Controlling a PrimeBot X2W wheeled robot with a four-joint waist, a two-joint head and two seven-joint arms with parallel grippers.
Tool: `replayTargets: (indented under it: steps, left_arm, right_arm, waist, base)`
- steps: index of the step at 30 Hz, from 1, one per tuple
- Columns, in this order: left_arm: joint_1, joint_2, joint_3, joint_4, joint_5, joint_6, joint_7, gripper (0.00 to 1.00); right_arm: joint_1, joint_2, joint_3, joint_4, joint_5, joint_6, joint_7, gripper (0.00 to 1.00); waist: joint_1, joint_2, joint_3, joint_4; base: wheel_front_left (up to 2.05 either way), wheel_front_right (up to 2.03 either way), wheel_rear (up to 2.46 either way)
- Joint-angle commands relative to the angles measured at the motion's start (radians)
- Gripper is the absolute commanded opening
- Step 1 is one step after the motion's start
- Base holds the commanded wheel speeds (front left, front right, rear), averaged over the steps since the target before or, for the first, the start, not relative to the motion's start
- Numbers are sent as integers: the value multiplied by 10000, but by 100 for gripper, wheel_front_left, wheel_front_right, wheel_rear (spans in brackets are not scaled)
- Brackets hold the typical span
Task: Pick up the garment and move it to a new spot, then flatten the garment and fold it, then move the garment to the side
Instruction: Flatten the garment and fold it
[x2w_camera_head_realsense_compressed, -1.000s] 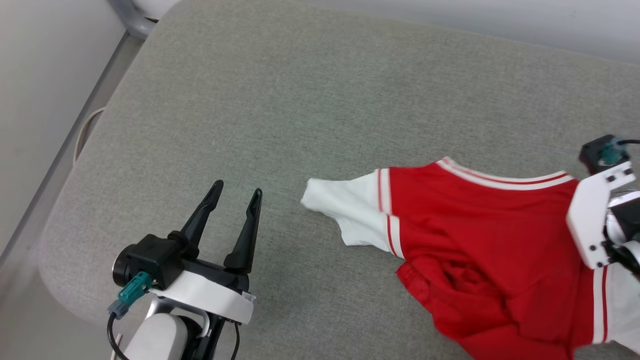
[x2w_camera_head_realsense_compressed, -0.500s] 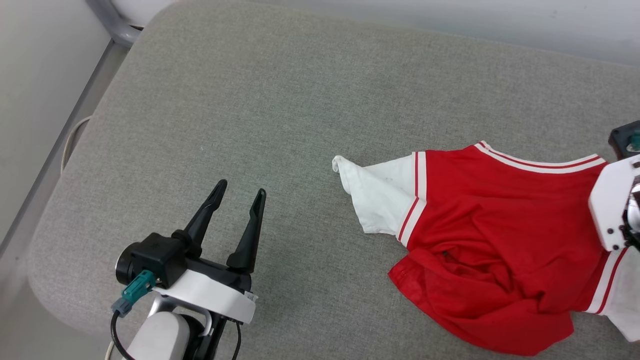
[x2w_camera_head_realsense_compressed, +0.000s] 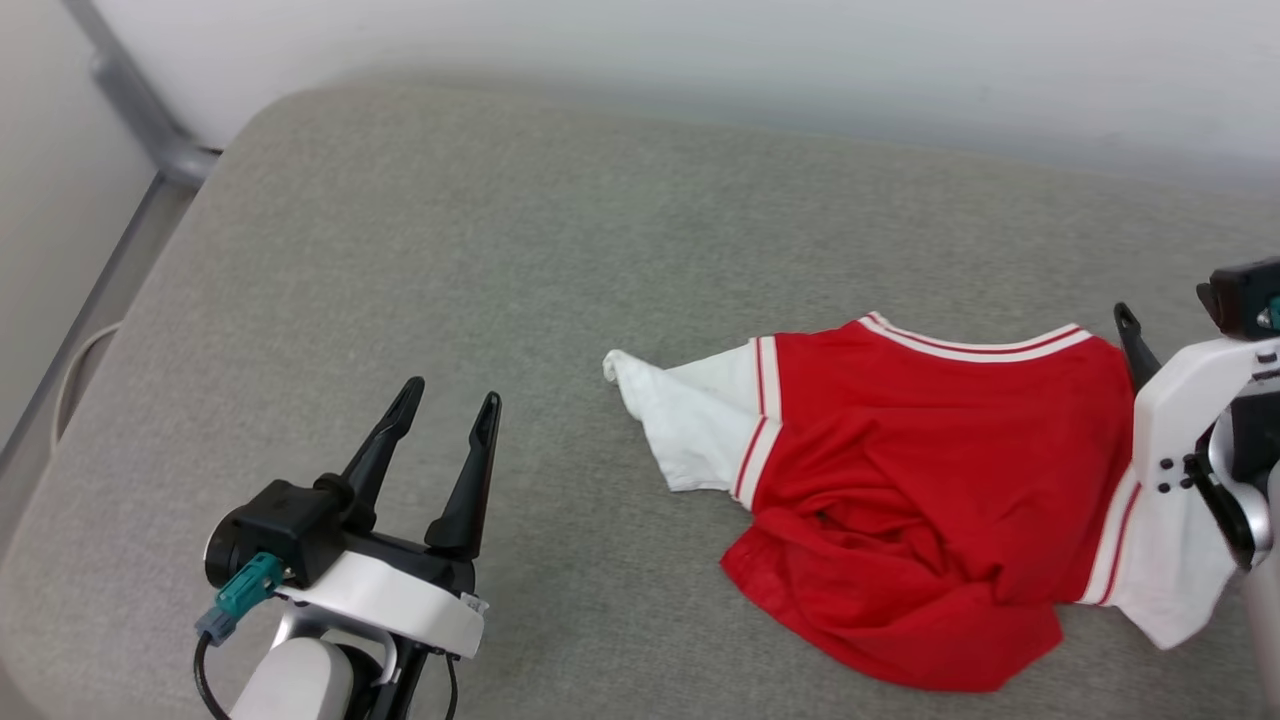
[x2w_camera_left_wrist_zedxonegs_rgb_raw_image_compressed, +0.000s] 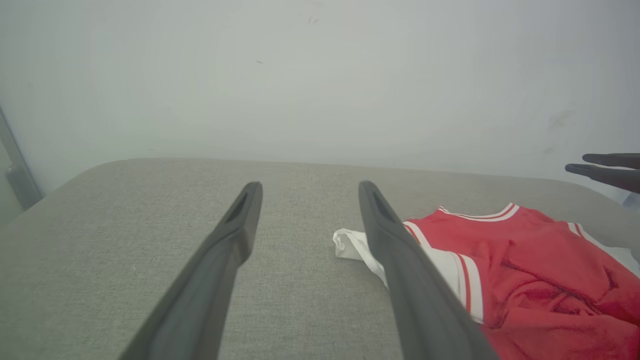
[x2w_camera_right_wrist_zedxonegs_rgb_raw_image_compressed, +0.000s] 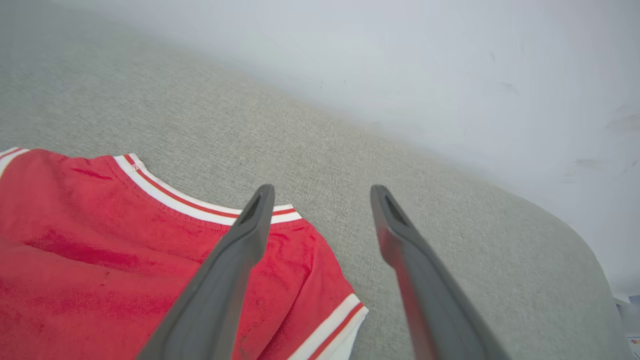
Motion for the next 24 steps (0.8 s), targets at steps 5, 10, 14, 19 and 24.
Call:
replayTargets:
  steps: [5, 10, 14, 19, 24]
  left_arm:
    - [222, 88, 121, -3, -188, 64, 13, 100]
    - [394, 142, 182, -22, -322, 128, 81, 100]
    - [527, 111, 184, 5, -401, 188, 80, 100]
    - [784, -2, 153, 74, -526, 261, 92, 100]
    - [630, 12, -162, -115, -401, 389, 778, 100]
  right_arm:
    - [971, 727, -578, -1034, 117, -18, -1309, 100]
    - [2094, 1642, -1161, -2168, -58, -18, -2200, 100]
    - [2949, 2319, -1573, -3047, -90, -18, -2686, 100]
    - [3776, 2768, -1813, -3881, 17, -16, -3109, 100]
    - [4098, 2889, -1956, -4450, 50, -16, -3185, 100]
  waist:
    - [0, 0, -526, -761]
    - [0, 0, -710, -1206]
    - [0, 0, -814, -1460]
    - [0, 0, -830, -1707]
    - [0, 0, -682, -1918]
  base:
    - [0, 0, 0]
    - [0, 0, 0]
    - [0, 0, 0]
    - [0, 0, 0]
    - [0, 0, 0]
